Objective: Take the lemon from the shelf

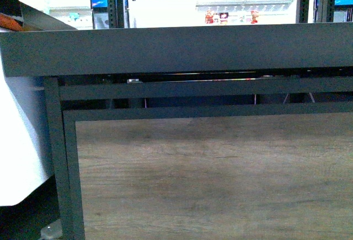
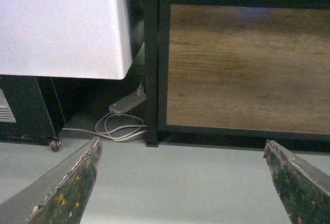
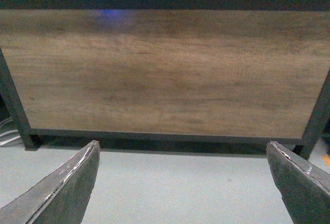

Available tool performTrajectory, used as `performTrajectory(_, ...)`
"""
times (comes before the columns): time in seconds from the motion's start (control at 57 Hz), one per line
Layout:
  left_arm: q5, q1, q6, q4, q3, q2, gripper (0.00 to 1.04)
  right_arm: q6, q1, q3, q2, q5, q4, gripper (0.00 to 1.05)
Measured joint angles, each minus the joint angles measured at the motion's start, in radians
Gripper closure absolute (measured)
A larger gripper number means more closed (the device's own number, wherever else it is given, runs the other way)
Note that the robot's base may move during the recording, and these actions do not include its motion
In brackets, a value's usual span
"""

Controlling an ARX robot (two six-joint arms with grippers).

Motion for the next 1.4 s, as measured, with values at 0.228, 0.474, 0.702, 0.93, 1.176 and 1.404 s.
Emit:
performTrajectory(0.228, 0.001, 0.0, 0.0, 0.0, 0.0, 0.0, 0.08, 0.0, 0.0, 0.0, 0.0, 0.0, 0.0, 0.07)
performTrajectory(0.474, 0.0, 0.0, 0.0, 0.0, 0.0, 0.0, 0.08, 0.0, 0.0, 0.0, 0.0, 0.0, 0.0, 0.07)
performTrajectory(0.702, 0.0, 0.0, 0.0, 0.0, 0.0, 0.0, 0.08, 0.0, 0.0, 0.0, 0.0, 0.0, 0.0, 0.07)
performTrajectory(0.93, 0.0, 0.0, 0.0, 0.0, 0.0, 0.0, 0.08, 0.0, 0.0, 0.0, 0.0, 0.0, 0.0, 0.07)
performTrajectory(1.176, 0.0, 0.0, 0.0, 0.0, 0.0, 0.0, 0.08, 0.0, 0.0, 0.0, 0.0, 0.002, 0.0, 0.07)
performTrajectory(1.404, -0.001, 0.0, 0.0, 0.0, 0.0, 0.0, 0.08, 0.0, 0.0, 0.0, 0.0, 0.0, 0.0, 0.07)
